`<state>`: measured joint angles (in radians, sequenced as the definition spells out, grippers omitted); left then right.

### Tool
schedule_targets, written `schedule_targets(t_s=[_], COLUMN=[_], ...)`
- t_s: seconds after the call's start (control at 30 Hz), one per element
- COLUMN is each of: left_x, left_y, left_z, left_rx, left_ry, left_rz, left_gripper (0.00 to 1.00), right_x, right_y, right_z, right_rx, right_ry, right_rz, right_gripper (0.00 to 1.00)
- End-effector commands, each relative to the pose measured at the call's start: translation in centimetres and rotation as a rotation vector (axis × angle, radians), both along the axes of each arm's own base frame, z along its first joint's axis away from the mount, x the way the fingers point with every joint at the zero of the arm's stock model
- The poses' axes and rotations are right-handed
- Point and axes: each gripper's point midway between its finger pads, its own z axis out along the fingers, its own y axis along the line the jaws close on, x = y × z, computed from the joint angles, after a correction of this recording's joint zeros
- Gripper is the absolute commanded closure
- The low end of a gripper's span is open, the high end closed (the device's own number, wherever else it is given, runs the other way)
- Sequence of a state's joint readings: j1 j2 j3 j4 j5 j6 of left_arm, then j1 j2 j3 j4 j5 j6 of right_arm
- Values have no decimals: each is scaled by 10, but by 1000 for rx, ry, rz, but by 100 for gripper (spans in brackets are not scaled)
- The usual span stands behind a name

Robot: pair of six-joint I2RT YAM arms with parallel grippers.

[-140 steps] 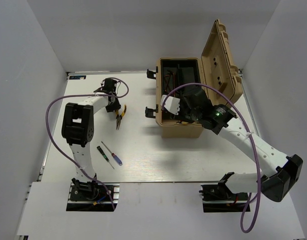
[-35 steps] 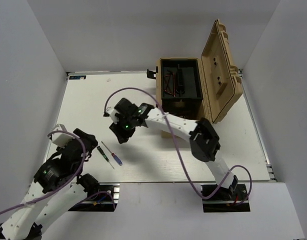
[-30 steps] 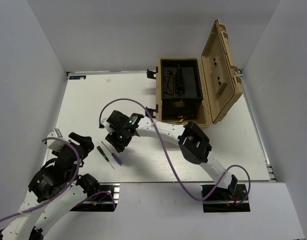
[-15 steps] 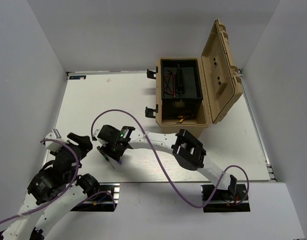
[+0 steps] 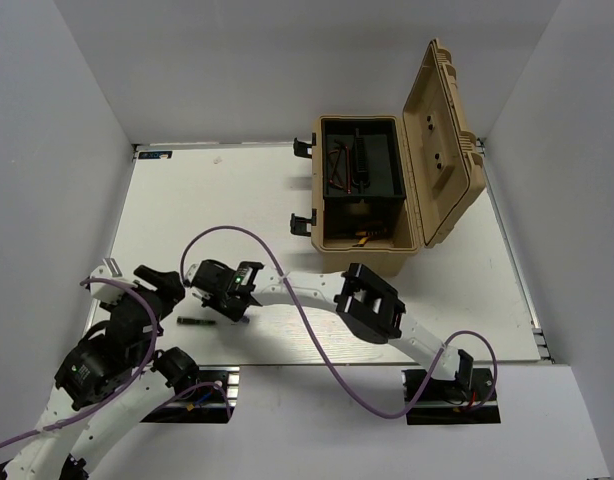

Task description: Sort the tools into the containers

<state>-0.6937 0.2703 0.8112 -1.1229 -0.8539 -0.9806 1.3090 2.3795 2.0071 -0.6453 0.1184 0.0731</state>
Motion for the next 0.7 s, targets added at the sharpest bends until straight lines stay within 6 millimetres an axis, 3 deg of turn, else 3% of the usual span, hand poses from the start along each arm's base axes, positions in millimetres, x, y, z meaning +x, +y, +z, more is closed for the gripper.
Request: schedule_targets(t_s=[0.0,0.03,0.07,0.17,0.2,0.3,0.37,0.4,0.43,0.5,0.53,0.6,0.67], left_x=[0,2,4,12,14,18,21,23,23,25,25,27,29], left_y=[5,3,1,-11,-15,-28,-38,-42,-45,-53,-56,-63,-69], left_z=[-1,-7,-11,-31,-39,-67,-85,-84,-91,-93,-95,-97,-93], left_rx=[12,22,25,27,33,48,52,33,29,-1,5,13,26], left_ry=[0,20,34,118,149,268,319,313,323,314,317,305,290], left_rz=[26,29,34,42,43,48,32,21,13,-19,-39,-106,-153], left_gripper=[23,24,24,26,26,26,26,26,26,27,29,40,51], right_x=[3,7,8,32,38,70,95,102,111,123,131,146,155], right_y=[-18,-22,-30,-42,-43,-56,-65,-65,-70,-75,-78,-85,-88], right_z=[-16,-17,-21,-4,13,39,68,79,102,121,148,171,208], right_rx=[-67,-77,-99,-91,-67,-36,13,37,73,110,160,199,264], right_ry=[5,4,-1,-32,-52,-96,-126,-130,-145,-152,-187,-223,-279], right_rz=[-29,-37,-46,-83,-83,-136,-164,-175,-166,-150,-155,-161,-167], right_gripper=[89,100,100,100,100,100,100,100,100,100,100,100,100])
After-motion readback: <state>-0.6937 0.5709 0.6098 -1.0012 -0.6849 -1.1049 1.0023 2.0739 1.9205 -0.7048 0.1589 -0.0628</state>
